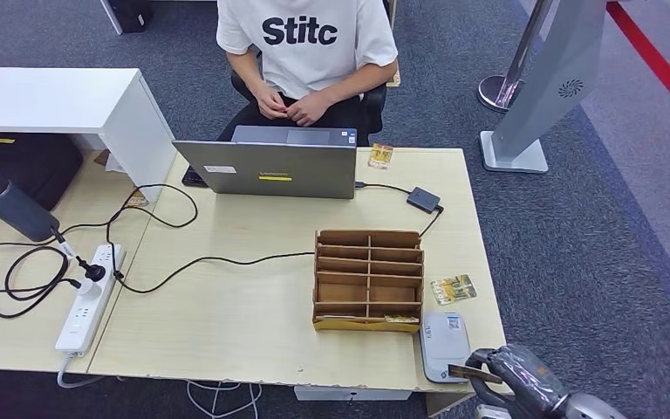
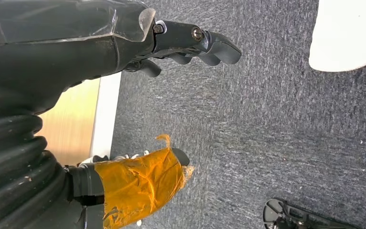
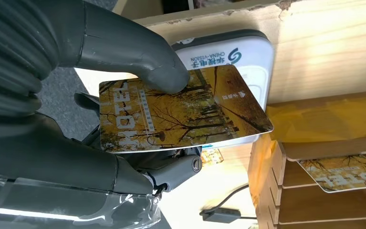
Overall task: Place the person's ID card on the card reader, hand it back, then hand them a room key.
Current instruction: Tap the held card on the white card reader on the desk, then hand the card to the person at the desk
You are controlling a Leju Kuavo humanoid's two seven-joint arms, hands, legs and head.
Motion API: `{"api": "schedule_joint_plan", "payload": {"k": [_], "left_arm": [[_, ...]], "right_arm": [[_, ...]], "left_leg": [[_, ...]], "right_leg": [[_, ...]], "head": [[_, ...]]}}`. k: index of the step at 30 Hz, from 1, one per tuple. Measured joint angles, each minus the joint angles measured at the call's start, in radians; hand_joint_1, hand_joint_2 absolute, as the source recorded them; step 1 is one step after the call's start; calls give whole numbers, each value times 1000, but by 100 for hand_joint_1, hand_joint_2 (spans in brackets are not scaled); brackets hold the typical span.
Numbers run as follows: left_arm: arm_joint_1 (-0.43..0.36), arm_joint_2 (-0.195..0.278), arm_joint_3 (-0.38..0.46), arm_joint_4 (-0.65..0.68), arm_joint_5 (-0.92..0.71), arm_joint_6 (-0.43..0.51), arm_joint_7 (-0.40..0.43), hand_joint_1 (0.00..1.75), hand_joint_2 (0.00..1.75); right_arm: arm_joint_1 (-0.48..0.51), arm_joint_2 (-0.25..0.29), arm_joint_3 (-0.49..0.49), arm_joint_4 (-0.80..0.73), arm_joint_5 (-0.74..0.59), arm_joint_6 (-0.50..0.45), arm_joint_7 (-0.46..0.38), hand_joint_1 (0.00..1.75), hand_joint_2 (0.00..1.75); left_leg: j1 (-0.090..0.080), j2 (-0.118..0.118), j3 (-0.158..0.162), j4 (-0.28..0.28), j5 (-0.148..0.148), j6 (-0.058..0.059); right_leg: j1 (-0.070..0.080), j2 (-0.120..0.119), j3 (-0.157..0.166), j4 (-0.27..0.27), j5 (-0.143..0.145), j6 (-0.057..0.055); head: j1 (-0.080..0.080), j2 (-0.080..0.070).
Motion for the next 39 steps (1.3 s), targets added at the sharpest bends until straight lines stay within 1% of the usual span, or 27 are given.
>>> {"api": "schedule_joint_plan", "payload": {"k": [6,12,16,19,26,31,36,39], "left_arm": [[0,0,-14,0,4,0,0,0,175],[-2,0,-23,0,14,1,0,0,175],[-3,0,-26,0,20,2,0,0,175],[-4,-1,-32,0,23,2,0,0,175],[-4,-1,-41,0,41,4,1,0,175],[-4,-1,-46,0,54,6,2,0,175],[-6,0,-63,0,58,6,3,0,175],[-10,0,-78,0,56,2,3,0,175]], "right_arm": [[-14,18,14,17,21,-22,21,175,175],[-33,43,24,43,78,-50,71,175,175],[-49,71,24,61,136,-77,115,175,175],[-57,89,24,71,148,-84,121,175,175],[-58,116,14,68,177,-120,102,175,175],[-61,143,-28,21,214,-131,76,175,175],[-100,174,-65,-24,221,-101,18,175,175],[-162,193,-66,-31,190,-53,-31,175,175]], "left_leg": [[0,0,0,0,0,0],[0,0,0,0,0,0],[0,0,0,0,0,0],[0,0,0,0,0,0],[0,0,1,0,0,0],[0,0,1,0,0,0],[0,0,1,0,0,0],[0,1,1,0,1,-1]], "right_leg": [[0,0,0,0,0,0],[0,0,0,0,0,0],[0,1,0,0,0,0],[0,0,0,0,0,0],[0,0,1,0,0,0],[0,0,1,0,0,0],[0,1,1,0,0,0],[0,1,1,1,1,0]], "head": [[0,0],[0,0],[0,0],[0,0],[0,0],[0,0],[0,0],[0,0]]}}
